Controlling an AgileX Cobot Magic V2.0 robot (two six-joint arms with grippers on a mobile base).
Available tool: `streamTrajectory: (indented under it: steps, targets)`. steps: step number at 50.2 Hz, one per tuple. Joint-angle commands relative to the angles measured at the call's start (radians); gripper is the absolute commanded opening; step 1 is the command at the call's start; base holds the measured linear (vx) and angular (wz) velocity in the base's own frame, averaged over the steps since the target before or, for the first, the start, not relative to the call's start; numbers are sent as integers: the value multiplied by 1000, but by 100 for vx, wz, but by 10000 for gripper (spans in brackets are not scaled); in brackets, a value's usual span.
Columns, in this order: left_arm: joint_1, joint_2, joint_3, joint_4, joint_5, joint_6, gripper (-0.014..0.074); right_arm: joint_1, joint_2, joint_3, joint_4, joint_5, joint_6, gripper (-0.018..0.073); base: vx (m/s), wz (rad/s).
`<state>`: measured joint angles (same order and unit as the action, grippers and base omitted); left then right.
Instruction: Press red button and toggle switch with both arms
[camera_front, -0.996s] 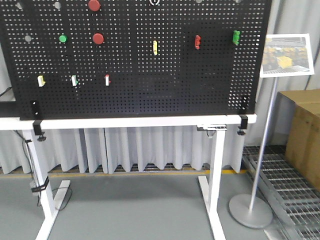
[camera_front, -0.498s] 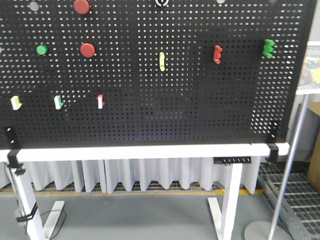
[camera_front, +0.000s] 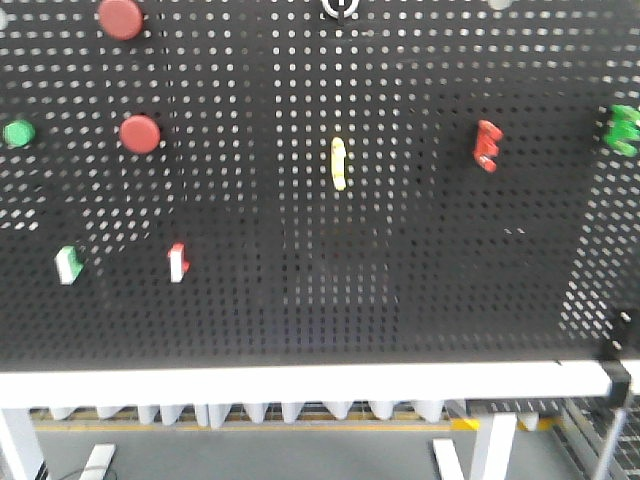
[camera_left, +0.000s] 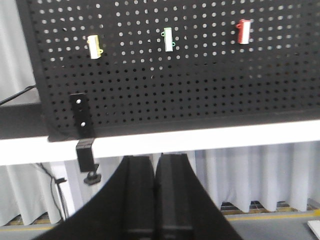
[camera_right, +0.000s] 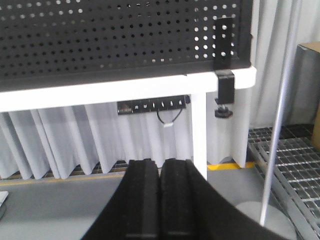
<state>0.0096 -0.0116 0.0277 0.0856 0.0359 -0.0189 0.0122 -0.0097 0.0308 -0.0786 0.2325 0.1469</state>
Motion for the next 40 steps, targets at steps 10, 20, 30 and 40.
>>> streamTrajectory:
  steps: [10,20,30,40]
  targets:
    - [0,5,28,-2,-77,-8,2,-5,2,0,-7,-83,-5,0,31,0]
    - [0,5,28,-2,-77,-8,2,-5,2,0,-7,-83,-5,0,24,2]
    - [0,5,28,-2,-77,-8,2,-5,2,0,-7,-83,-5,0,16,0]
    - [0,5,28,-2,-77,-8,2,-5,2,0,-7,-83,-5,0,11,-2]
